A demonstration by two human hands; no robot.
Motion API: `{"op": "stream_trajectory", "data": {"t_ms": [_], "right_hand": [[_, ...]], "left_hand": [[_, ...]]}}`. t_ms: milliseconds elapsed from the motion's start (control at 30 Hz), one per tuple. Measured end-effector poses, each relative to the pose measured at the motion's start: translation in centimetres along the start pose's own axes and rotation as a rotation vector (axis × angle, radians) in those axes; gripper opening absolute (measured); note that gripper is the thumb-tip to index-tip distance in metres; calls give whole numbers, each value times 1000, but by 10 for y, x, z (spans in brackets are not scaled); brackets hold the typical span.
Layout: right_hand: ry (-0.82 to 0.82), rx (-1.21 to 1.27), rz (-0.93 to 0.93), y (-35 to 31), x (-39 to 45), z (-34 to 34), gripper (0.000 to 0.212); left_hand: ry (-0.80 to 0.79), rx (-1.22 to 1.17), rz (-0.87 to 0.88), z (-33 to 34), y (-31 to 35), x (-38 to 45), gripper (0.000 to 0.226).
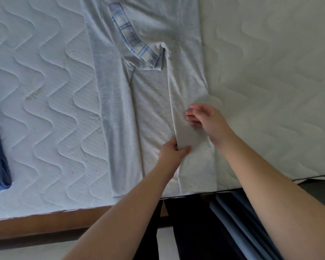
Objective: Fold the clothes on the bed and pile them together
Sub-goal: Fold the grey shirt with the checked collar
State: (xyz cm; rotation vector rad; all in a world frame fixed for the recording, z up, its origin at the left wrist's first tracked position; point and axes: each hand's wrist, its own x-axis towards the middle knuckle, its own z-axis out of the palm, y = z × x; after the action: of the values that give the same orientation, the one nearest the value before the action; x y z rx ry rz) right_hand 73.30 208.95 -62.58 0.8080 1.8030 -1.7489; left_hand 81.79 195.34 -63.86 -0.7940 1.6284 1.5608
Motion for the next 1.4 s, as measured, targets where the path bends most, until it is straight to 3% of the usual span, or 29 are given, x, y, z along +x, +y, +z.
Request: {"op": "stream_trajectory", "data": {"t_ms": [133,200,300,367,500,600,667,733,833,900,1067,1167,1233,1400], "right_hand": [[-68,144,231,25,-39,-15,25],[-55,131,275,39,-54,-18,26],[31,91,243,52,-68,-14,23],[126,-9,132,59,-71,-10,15],[291,-429,-88,75,-75,-13,4],[402,-634,-164,93,-89,-16,32],[519,-720,-82,104,-102,-19,49],[518,-640,44,114,-115,-24,53],[341,-596,166,118,-128,-30,42],[247,-607,192,113,-133,-31,38],[145,-391,172,109,-145,-27,30],[222,-430,191,122,-154,-28,21],[294,-604,207,131,-156,-32,21],[490,-830,195,129,-159,-18,49]], "left_hand": [[2,8,-33,8,-28,-19,30],[5,123,-47,10,-43,-30,28],[21,371,-44,7,-58,-45,27],[74,385,-17,-7,-59,-55,24],[323,407,160,-64,-53,-72,15],[591,451,347,-116,-49,-80,5],[733,441,271,-145,-54,-79,26],[694,417,48,-164,-61,-76,38],[411,333,-150,-169,-72,-76,33],[324,367,-154,-168,-80,-80,31],[402,358,-47,-166,-103,-95,13],[421,354,-41,-166,-119,-106,18],[430,365,-40,-165,-127,-111,20],[475,382,24,-161,-131,-115,24]]}}
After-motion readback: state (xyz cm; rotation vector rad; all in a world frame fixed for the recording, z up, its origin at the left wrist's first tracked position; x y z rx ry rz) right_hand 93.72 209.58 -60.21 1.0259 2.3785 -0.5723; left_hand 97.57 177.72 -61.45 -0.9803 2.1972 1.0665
